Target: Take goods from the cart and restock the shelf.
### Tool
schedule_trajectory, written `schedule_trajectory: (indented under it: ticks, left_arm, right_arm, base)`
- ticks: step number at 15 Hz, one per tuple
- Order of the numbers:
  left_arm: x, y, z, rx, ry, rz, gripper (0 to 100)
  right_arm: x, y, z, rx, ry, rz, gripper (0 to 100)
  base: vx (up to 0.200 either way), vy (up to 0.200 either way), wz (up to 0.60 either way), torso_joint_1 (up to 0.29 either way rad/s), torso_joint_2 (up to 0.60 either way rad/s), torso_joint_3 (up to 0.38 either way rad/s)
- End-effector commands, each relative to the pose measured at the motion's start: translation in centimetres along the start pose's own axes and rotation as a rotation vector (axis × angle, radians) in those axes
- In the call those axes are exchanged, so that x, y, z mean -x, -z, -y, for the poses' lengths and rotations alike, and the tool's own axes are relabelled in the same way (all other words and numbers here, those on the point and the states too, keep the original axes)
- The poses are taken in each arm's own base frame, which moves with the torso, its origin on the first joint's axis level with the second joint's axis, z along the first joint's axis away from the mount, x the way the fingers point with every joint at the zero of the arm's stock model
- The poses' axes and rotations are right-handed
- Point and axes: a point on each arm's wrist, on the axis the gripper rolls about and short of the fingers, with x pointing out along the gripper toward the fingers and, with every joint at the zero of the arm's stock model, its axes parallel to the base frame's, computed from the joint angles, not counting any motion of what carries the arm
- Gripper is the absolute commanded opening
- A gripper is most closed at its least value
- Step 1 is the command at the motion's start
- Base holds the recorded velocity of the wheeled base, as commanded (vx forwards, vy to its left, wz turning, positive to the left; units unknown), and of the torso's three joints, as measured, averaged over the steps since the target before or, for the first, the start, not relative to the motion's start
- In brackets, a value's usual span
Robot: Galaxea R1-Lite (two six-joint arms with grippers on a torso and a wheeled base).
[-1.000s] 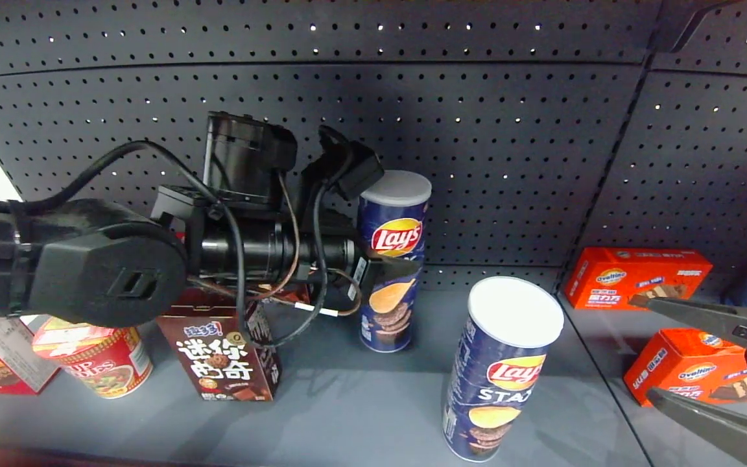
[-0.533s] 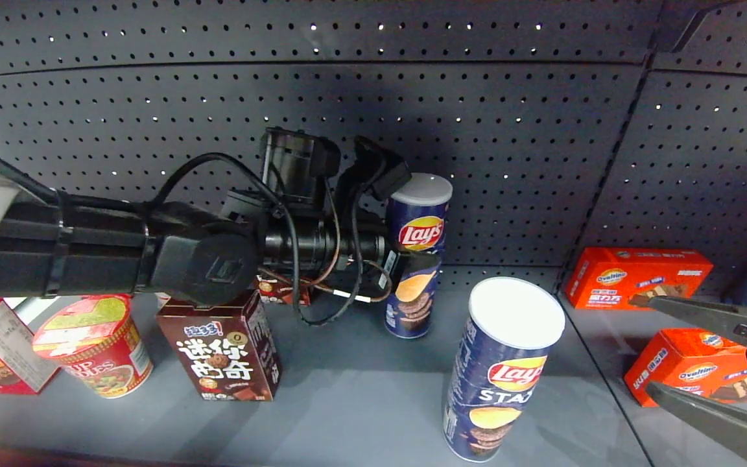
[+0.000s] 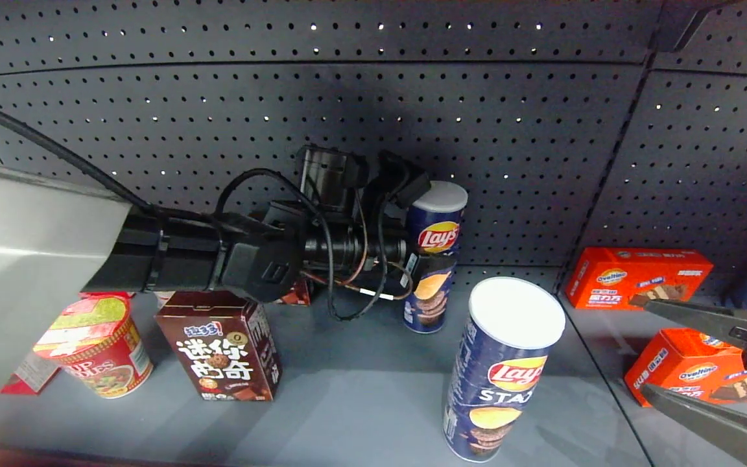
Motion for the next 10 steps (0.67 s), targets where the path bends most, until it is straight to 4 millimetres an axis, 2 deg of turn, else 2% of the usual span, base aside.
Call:
schedule_trajectory:
  ticks: [1,10]
  left_arm:
    - [-1.2,0.7,-0.1,0.003,0.009,-0.011,0]
    - [-2.6,1.1,-0.8,-0.001,0.010,0.003,0]
  right_arm:
    - [-0.1,0.1,0.1,-0.002,0.001,-0.004,100]
    - [-0.1,0.4,0.3,-0.010,0.010,-0.018,100]
  base:
    - [0.000,0.000,0.00,0.000,0.00,0.000]
    - [0.000,0.000,0.00,0.000,0.00,0.000]
